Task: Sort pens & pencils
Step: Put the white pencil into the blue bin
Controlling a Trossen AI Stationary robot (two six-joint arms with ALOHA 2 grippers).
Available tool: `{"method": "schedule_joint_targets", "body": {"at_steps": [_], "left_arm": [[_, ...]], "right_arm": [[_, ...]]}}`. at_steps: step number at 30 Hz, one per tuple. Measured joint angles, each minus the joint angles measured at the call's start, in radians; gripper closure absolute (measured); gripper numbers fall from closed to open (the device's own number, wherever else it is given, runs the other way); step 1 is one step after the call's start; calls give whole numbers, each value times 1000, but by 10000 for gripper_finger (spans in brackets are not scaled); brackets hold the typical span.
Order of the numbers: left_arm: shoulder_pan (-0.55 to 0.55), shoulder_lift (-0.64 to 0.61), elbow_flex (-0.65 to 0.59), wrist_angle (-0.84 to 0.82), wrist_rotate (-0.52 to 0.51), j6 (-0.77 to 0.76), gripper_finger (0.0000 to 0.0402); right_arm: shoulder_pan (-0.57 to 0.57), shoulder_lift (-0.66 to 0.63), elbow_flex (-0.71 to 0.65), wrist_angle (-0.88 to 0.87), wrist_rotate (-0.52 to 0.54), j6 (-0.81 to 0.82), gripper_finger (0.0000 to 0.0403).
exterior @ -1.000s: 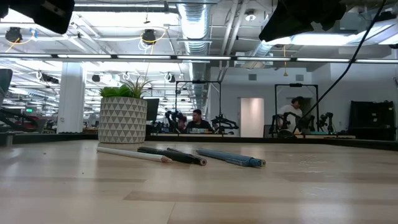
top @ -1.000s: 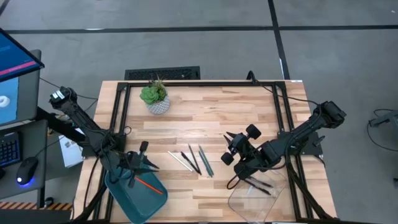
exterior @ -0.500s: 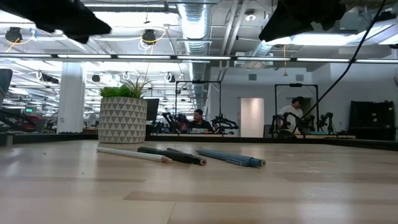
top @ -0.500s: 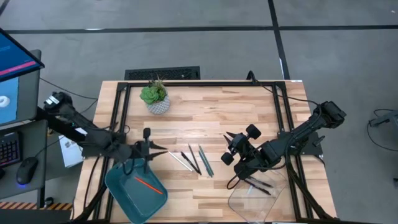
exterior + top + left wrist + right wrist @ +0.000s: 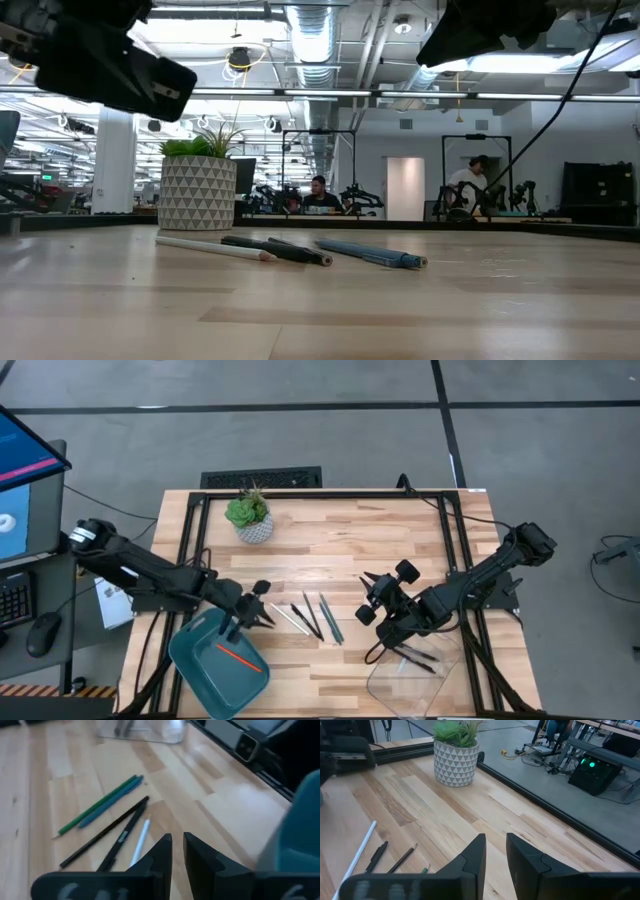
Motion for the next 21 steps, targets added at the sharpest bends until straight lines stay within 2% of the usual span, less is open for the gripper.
{"method": "schedule_joint_targets", "body": {"at_steps": [8,16,21], "left_arm": [[90,13,0,24,19,36,362],[290,13,0,61,253,52,352],[367,13,0,68,347,51,341]], "right_arm": [[0,0,0,0,0,0,305],[0,0,0,0,1,0,305],[0,0,0,0,1,0,305]]}}
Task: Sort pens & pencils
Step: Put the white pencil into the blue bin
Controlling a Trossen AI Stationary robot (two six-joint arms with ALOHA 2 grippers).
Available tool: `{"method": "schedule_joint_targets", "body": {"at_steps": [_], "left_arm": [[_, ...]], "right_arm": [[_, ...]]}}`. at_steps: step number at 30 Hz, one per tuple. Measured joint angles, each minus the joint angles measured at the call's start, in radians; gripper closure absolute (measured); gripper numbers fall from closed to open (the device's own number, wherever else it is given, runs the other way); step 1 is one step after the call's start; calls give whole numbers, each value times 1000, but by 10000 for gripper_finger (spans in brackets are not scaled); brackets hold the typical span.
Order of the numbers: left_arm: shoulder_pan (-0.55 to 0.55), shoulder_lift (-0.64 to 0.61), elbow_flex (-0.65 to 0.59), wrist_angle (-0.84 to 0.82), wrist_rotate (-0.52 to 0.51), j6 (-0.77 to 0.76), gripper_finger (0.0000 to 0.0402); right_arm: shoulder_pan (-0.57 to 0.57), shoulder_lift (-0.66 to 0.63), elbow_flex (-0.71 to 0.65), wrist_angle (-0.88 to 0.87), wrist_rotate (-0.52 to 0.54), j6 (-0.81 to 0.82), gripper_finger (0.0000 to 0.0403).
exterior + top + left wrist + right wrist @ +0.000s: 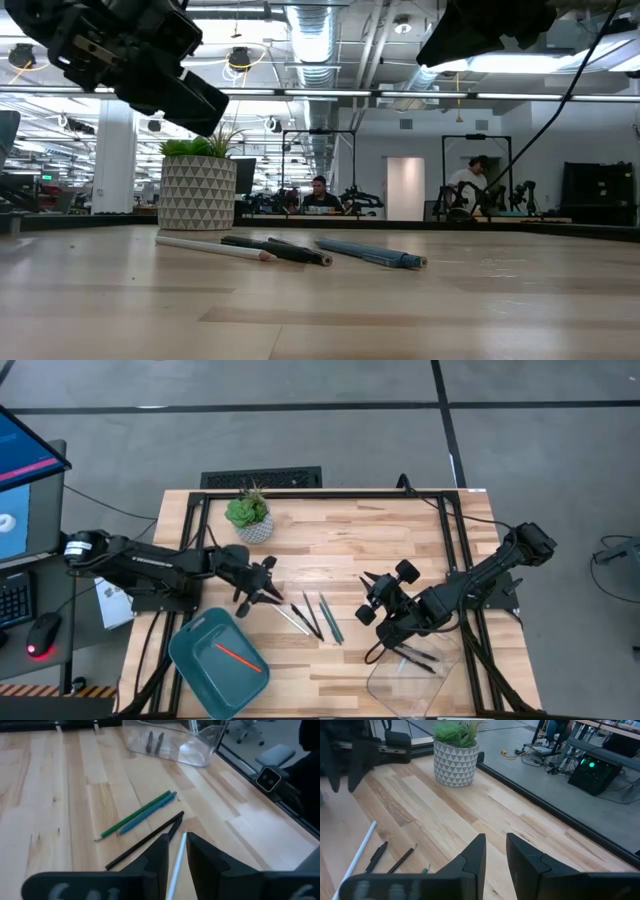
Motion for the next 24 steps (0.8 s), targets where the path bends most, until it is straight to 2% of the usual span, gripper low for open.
{"method": "schedule_joint_targets", "body": {"at_steps": [6,12,24], "left_arm": [[-9,0,0,4,18,18,337],[-30,0,0,6,-7,109,337],[-1,0,0,13,42,186,338]], "right_arm": [[0,0,0,0,0,0,305],[0,0,0,0,0,0,305],[0,0,0,0,0,0,305]]}}
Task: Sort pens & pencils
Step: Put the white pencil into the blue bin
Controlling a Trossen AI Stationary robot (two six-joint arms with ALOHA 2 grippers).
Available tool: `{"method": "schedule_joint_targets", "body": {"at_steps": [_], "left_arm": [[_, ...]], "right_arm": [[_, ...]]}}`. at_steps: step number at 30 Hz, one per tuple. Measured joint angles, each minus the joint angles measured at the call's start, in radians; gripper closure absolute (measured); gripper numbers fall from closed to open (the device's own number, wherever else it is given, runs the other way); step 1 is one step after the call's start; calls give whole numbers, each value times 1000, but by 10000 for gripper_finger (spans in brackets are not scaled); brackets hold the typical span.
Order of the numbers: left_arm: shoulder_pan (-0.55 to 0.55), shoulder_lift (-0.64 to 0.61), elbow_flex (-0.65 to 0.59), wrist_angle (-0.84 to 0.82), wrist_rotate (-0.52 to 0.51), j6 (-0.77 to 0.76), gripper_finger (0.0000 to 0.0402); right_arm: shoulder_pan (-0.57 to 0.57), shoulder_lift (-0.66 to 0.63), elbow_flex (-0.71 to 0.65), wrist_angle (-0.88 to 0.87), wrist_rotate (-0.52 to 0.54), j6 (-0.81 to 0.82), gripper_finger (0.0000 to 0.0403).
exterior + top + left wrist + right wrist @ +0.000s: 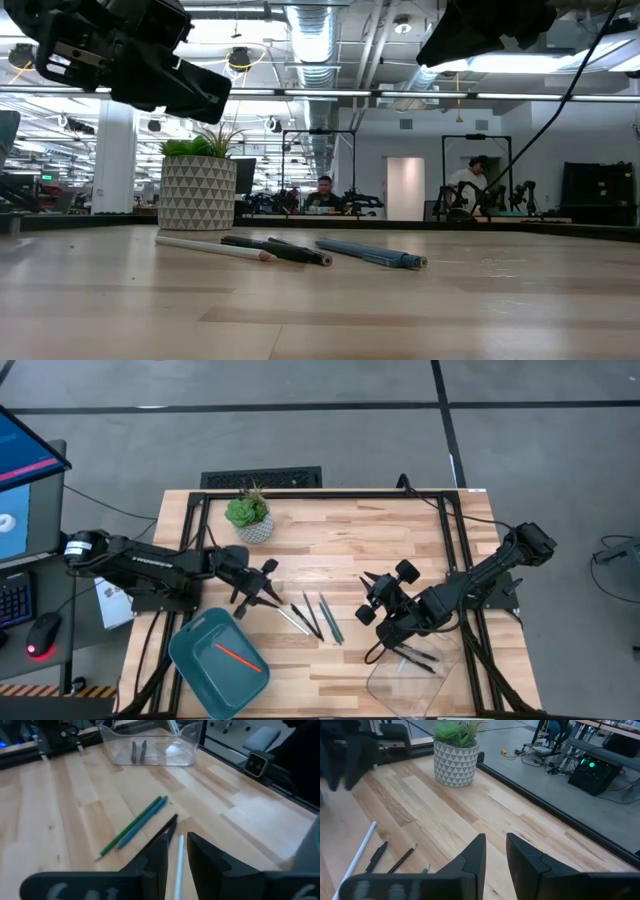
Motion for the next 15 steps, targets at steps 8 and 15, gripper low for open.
{"method": "schedule_joint_targets", "body": {"at_steps": [8,15], "left_arm": [[80,167,0,186,157,-44,338],[74,409,0,303,169,-72,338]], "right_arm": [[0,0,0,0,0,0,305],[0,0,0,-5,-2,0,305]]}}
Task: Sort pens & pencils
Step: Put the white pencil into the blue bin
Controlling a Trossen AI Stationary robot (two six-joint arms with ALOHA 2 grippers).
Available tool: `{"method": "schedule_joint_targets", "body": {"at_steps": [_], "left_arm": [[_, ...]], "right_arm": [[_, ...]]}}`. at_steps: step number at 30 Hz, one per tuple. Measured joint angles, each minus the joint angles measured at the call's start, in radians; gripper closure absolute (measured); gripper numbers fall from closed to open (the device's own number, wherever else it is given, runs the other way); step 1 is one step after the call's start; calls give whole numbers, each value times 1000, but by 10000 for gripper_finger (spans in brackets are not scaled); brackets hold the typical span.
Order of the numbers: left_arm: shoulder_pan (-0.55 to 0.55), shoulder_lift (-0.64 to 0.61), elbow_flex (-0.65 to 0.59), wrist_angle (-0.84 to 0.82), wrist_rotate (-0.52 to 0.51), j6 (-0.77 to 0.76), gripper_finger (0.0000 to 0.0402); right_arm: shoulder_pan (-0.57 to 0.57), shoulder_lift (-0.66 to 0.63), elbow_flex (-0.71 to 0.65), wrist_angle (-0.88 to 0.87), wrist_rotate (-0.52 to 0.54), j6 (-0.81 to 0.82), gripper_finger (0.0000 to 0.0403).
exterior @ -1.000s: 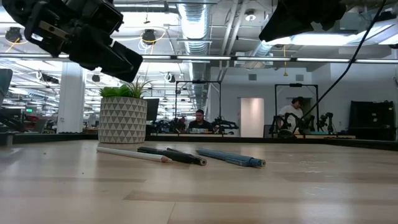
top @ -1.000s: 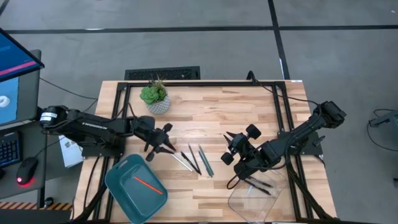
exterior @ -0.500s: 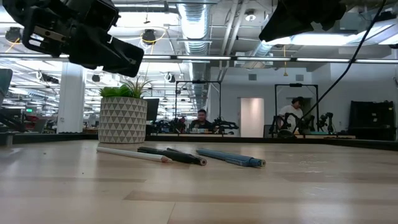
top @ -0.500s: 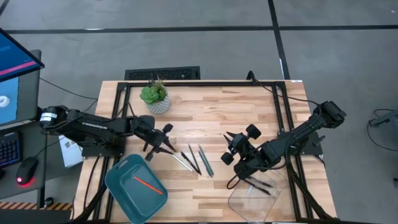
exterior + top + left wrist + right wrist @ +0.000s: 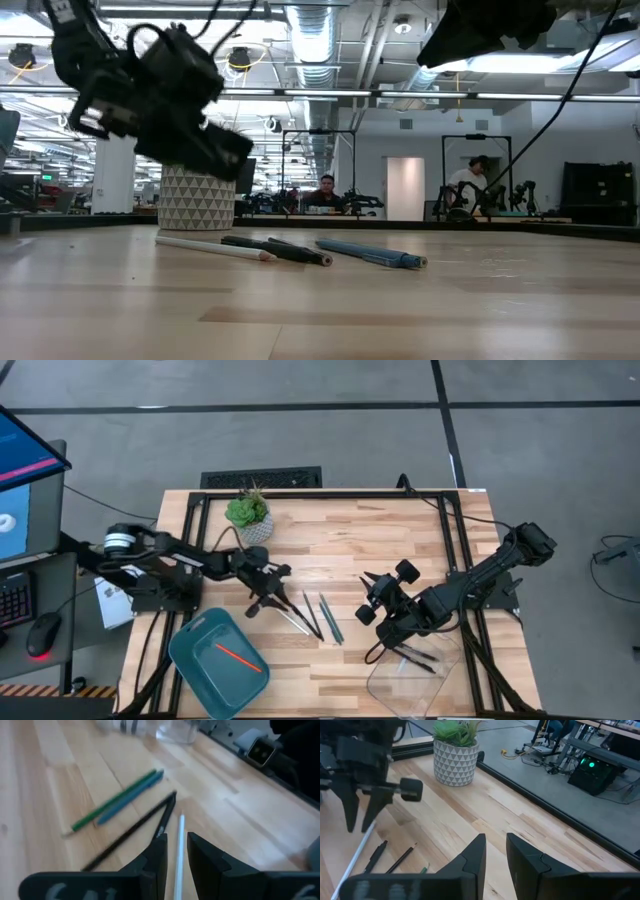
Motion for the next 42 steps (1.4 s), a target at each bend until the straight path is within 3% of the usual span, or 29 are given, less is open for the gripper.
{"method": "schedule_joint_targets", "body": {"at_steps": [5,15,28,33,37,42], "left_arm": [[7,87,0,85,-1,-5,338],[-8,97,0,84,-16,-48,338],[-14,97,-1,73,-177,-214,338],[-50,97,-2,34,-186,-77,338],[-89,97,-2,41,-270,71,338],[-112,97,-2,41,-271,89,338]], "right_arm": [[0,0,0,4,0,1,305],[0,0,0,4,0,0,305],[0,0,0,4,0,0,305],[0,0,0,4,0,0,305],[0,0,0,4,0,0,305],[0,0,0,4,0,0,305]]}}
